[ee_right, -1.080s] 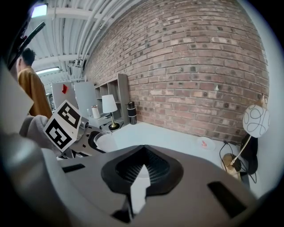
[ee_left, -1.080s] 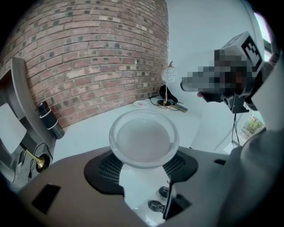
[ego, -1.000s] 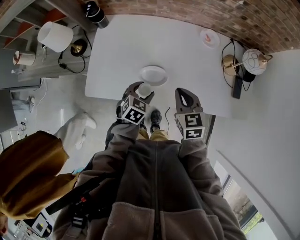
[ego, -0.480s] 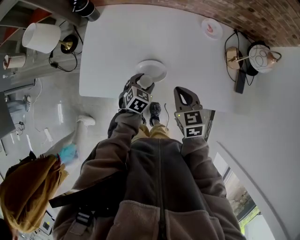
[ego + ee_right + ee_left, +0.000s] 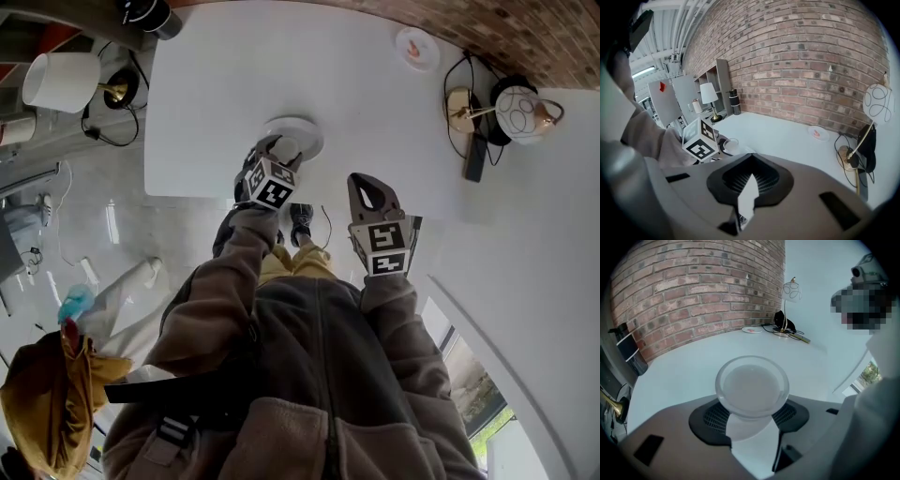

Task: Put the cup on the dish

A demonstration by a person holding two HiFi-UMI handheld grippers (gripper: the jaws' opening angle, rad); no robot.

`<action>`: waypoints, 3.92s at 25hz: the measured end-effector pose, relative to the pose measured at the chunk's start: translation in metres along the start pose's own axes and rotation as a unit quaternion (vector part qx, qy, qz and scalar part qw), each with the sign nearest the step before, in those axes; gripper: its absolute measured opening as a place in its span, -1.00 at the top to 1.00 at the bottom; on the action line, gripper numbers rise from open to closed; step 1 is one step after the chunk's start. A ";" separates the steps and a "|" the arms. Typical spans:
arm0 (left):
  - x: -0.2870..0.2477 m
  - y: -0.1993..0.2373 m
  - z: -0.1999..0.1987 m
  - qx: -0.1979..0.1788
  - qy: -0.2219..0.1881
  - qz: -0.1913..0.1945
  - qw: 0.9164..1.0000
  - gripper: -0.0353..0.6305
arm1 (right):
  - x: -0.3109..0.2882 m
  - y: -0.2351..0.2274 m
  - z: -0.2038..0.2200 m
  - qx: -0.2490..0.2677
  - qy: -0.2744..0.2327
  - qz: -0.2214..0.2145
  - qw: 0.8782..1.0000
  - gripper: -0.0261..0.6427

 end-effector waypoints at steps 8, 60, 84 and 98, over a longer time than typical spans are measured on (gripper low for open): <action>-0.026 0.004 -0.002 -0.001 0.006 -0.007 1.000 0.12 | -0.005 -0.005 0.009 -0.002 0.013 -0.004 1.000 0.92; 0.299 0.093 -0.030 0.137 -0.232 -0.157 0.950 0.88 | 0.077 0.040 -0.135 0.044 -0.152 0.002 0.987 0.91; 0.416 0.077 -0.097 0.072 -0.361 -0.162 0.916 0.88 | 0.154 0.069 -0.220 0.101 -0.295 0.002 0.950 0.92; 0.417 0.068 -0.106 0.066 -0.363 -0.150 0.917 0.88 | 0.174 0.072 -0.225 0.117 -0.317 0.016 0.941 0.92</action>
Point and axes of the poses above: the fingertips, and each gripper's own axes: x backward along the fingers, y to its left, z out of its underside, the point moved 1 cm from there along x, backward along the fingers, and after that the axes turned 8 degrees about y, right-handed, at the moved point
